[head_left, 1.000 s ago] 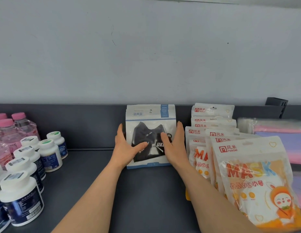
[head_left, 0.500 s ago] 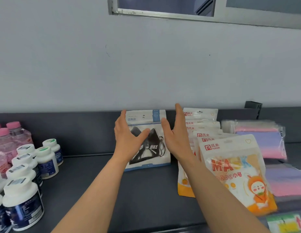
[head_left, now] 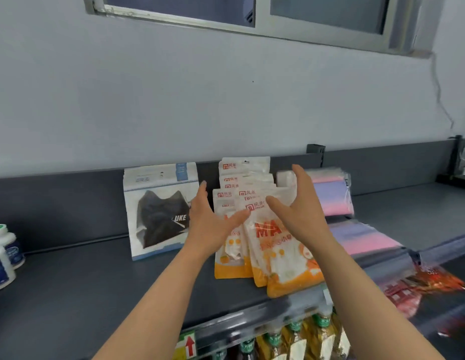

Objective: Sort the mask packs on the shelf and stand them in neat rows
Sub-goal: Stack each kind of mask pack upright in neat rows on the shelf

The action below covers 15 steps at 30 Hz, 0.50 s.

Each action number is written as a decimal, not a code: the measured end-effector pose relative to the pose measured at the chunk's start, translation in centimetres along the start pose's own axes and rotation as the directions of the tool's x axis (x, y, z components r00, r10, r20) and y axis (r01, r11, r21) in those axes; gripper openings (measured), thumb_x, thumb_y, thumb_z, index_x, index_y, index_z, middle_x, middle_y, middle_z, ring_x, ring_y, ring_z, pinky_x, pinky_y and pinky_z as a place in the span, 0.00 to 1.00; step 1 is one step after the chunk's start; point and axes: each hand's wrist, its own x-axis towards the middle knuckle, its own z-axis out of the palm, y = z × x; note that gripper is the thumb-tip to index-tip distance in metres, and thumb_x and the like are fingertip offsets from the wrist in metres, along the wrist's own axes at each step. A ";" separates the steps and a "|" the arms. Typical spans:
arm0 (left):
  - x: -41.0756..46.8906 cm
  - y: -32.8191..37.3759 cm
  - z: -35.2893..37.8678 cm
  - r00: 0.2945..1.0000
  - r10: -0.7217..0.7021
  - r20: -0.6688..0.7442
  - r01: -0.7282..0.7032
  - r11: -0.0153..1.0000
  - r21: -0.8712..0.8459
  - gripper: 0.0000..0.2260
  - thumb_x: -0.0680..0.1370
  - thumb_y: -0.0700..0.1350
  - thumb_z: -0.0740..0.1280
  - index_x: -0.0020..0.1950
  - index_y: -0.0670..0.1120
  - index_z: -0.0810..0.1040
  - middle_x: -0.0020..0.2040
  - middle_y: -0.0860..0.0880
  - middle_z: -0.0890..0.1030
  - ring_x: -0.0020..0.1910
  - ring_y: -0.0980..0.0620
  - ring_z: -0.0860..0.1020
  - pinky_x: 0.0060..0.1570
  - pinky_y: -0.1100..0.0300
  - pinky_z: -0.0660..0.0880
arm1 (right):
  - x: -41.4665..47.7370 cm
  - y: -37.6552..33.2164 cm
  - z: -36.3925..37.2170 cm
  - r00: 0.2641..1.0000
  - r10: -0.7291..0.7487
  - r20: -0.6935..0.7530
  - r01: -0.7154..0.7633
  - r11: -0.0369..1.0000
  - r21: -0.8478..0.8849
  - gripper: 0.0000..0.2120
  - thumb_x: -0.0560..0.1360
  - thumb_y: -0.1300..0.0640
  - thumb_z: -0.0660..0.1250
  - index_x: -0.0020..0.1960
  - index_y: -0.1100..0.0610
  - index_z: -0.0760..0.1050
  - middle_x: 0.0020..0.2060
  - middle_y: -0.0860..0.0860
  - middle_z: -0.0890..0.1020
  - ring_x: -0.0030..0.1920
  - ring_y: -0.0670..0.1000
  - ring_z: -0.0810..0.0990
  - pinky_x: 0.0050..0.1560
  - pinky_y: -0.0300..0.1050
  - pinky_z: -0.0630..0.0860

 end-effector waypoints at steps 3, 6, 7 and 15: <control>-1.0 0.5 2.5 0.999 -0.034 0.029 0.034 0.999 0.016 0.51 0.64 0.54 0.80 0.78 0.51 0.52 0.63 0.61 0.67 0.67 0.59 0.63 0.65 0.58 0.63 | 0.1 2.7 -1.8 0.994 0.093 0.054 -0.092 0.996 -0.008 0.47 0.70 0.49 0.75 0.79 0.55 0.49 0.77 0.50 0.56 0.77 0.50 0.54 0.76 0.51 0.56; -1.5 0.6 4.4 0.989 -0.145 0.014 0.144 0.986 0.088 0.56 0.55 0.63 0.81 0.75 0.56 0.53 0.66 0.59 0.65 0.68 0.56 0.63 0.68 0.49 0.66 | 0.2 5.6 -3.2 0.962 0.214 0.172 -0.221 0.975 0.025 0.55 0.66 0.45 0.78 0.79 0.54 0.45 0.78 0.51 0.53 0.77 0.52 0.53 0.75 0.56 0.58; -1.5 0.5 5.0 0.983 -0.182 -0.003 0.182 0.977 0.108 0.59 0.51 0.68 0.80 0.74 0.57 0.53 0.69 0.55 0.65 0.70 0.52 0.64 0.69 0.44 0.67 | 0.2 6.5 -3.5 0.945 0.245 0.216 -0.258 0.966 0.035 0.57 0.65 0.44 0.79 0.79 0.53 0.44 0.78 0.51 0.52 0.77 0.53 0.54 0.75 0.57 0.59; -2.1 -0.8 7.5 0.947 -0.316 -0.057 0.315 0.949 -0.033 0.63 0.48 0.64 0.83 0.73 0.59 0.50 0.67 0.54 0.73 0.66 0.50 0.73 0.65 0.43 0.72 | 1.4 10.8 -2.7 0.795 0.285 0.535 -0.444 0.875 0.194 0.34 0.59 0.40 0.79 0.62 0.47 0.74 0.53 0.46 0.84 0.49 0.47 0.85 0.53 0.50 0.82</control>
